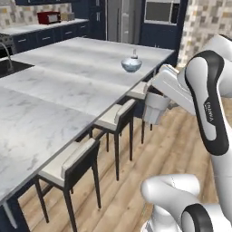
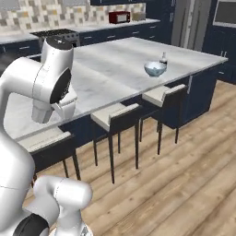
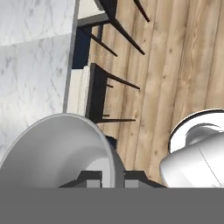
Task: There is a bowl on the dining counter. Grab a lemon wedge from the fridge and place it in the bowl. Then get the liquor bottle and glass cup from the cabinet and place them next to the bowl.
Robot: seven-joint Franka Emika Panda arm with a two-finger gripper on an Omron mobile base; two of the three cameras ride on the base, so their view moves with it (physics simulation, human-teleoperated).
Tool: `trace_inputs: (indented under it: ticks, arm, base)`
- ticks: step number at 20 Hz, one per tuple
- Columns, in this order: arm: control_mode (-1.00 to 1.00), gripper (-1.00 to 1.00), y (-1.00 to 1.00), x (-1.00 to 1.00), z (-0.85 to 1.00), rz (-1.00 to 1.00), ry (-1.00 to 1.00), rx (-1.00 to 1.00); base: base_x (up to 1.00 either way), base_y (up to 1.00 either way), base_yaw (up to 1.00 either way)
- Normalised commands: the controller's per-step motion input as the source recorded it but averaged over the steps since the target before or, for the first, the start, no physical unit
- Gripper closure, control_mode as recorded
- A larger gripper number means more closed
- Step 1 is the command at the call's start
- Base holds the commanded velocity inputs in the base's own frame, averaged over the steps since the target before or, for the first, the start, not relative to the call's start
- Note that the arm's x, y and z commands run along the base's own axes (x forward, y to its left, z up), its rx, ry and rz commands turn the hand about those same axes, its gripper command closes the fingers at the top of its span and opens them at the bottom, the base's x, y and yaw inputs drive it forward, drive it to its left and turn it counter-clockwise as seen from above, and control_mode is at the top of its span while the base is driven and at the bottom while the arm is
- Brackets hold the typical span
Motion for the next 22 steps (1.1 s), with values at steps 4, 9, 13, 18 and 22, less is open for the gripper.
trace_inputs:
  ticks: [4,9,13,18,22]
  arm:
    - [1.00,1.00,0.00,0.00,0.00,0.00,0.00,0.00]
    - [1.00,1.00,0.00,0.00,0.00,0.00,0.00,0.00]
    - [1.00,1.00,0.00,0.00,0.00,0.00,0.00,0.00]
    - [1.00,1.00,0.00,0.00,0.00,0.00,0.00,0.00]
    - [1.00,1.00,0.00,0.00,0.00,0.00,0.00,0.00]
  base:
    - [1.00,-1.00,0.34]
    - [1.00,-1.00,0.35]
    - [0.93,-0.99,0.39]
    - [0.88,-0.93,0.46]
    - [0.86,-0.98,0.45]
